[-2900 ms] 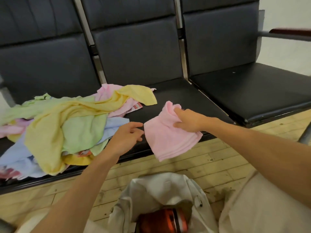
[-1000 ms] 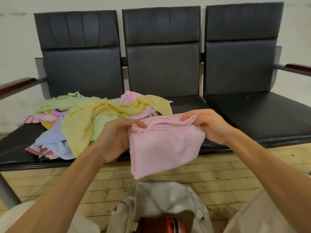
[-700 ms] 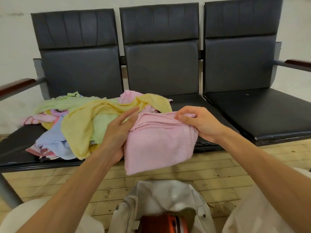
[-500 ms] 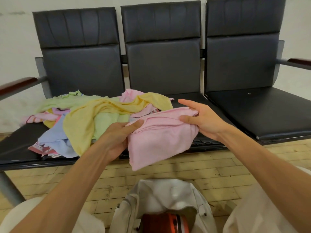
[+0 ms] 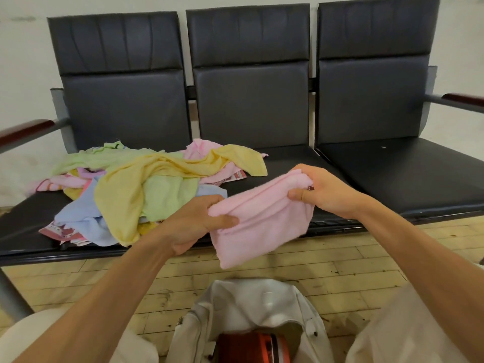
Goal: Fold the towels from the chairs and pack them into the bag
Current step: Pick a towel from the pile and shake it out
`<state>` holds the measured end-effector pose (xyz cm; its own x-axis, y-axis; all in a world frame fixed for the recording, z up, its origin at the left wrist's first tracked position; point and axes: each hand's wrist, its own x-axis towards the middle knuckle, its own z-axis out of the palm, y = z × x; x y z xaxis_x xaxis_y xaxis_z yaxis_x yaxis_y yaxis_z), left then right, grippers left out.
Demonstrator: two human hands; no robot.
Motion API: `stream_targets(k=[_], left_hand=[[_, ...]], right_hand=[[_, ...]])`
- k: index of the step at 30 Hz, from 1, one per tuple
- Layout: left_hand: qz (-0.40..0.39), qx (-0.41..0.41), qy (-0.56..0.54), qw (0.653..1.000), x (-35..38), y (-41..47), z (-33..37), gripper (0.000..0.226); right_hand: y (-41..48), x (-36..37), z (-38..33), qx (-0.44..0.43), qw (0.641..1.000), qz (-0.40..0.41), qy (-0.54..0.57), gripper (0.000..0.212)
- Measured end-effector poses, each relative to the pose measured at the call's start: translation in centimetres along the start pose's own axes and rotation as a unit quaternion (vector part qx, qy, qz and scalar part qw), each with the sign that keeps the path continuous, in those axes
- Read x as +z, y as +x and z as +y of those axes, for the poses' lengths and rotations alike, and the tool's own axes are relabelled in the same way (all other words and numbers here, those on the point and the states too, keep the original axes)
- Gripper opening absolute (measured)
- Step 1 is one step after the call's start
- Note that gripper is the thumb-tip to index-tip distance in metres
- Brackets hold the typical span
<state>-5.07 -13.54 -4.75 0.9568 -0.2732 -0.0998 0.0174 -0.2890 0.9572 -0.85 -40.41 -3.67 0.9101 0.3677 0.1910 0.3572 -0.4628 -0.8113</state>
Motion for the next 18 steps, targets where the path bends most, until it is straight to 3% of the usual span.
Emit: stream_targets(k=[5,7,13,18], left_hand=[[0.089,0.091,0.118,0.985,0.3,0.1,-0.2,0.012],[0.083,0.099,0.117,0.985,-0.1,0.1,-0.2,0.013],[0.05,0.078,-0.027,0.995,-1.0,-0.3,0.0,0.022],[0.027,0.088,-0.19,0.978,-0.8,-0.5,0.2,0.035]], right_hand=[[0.2,0.6,-0.1,-0.034,0.998,0.01,0.047,0.027],[0.3,0.7,0.1,-0.027,0.998,0.001,0.058,0.03],[0.1,0.3,0.2,-0.052,0.983,-0.004,0.178,0.033],[0.0,0.5,0.4,-0.039,0.967,-0.011,0.25,0.029]])
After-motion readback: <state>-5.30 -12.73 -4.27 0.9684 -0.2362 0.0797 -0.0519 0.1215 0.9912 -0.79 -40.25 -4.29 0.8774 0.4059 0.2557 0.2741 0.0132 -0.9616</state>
